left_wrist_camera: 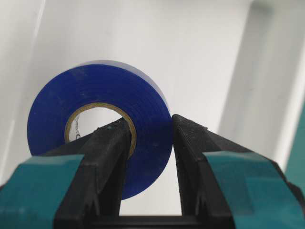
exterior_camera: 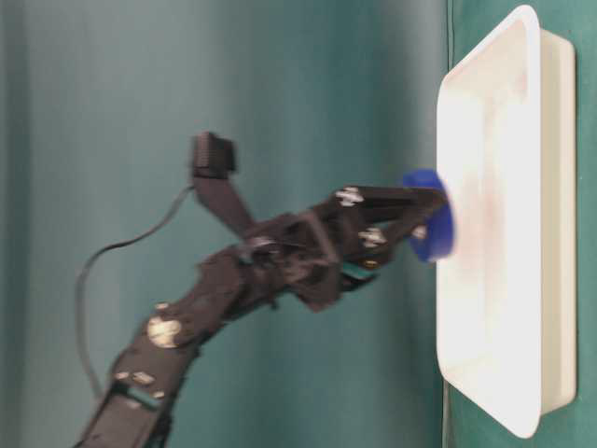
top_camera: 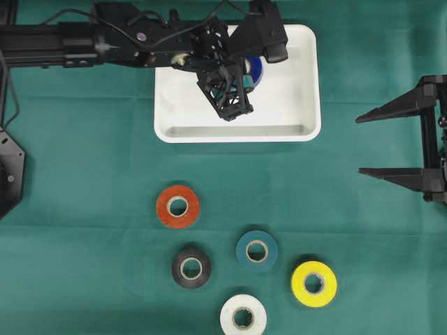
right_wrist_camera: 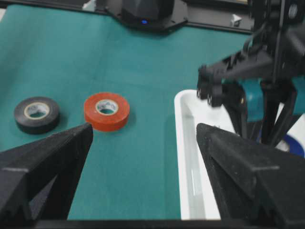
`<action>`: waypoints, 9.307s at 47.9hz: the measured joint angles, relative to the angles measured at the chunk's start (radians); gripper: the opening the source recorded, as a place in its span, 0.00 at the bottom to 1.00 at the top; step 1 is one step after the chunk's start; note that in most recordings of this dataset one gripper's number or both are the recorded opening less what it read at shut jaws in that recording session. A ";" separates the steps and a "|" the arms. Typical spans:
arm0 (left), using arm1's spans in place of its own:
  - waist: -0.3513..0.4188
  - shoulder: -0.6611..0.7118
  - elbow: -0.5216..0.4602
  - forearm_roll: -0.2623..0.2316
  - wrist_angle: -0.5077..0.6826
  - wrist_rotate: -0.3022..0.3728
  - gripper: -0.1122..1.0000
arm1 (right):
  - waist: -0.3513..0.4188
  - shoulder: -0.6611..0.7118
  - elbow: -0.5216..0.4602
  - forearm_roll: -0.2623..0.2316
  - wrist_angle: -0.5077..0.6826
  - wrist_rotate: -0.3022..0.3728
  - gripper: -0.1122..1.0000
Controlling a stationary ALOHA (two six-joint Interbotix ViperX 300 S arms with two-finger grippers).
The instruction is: Pick up the tape from a random location and place it into the white case.
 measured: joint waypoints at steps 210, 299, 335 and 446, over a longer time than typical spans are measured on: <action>-0.206 -1.273 1.055 -0.009 -0.471 -0.005 0.96 | -0.002 -0.003 -0.014 0.000 0.074 0.002 0.90; -0.206 -1.270 1.085 -0.014 -0.523 -0.014 0.96 | 0.222 0.402 -0.252 0.002 0.014 0.035 0.90; -0.247 -1.270 1.085 -0.017 -0.528 -0.015 0.96 | 0.209 0.690 -0.505 0.002 0.084 0.044 0.90; -0.247 -1.270 1.085 -0.017 -0.526 -0.014 0.96 | 0.209 0.979 -0.801 0.000 0.781 0.210 0.90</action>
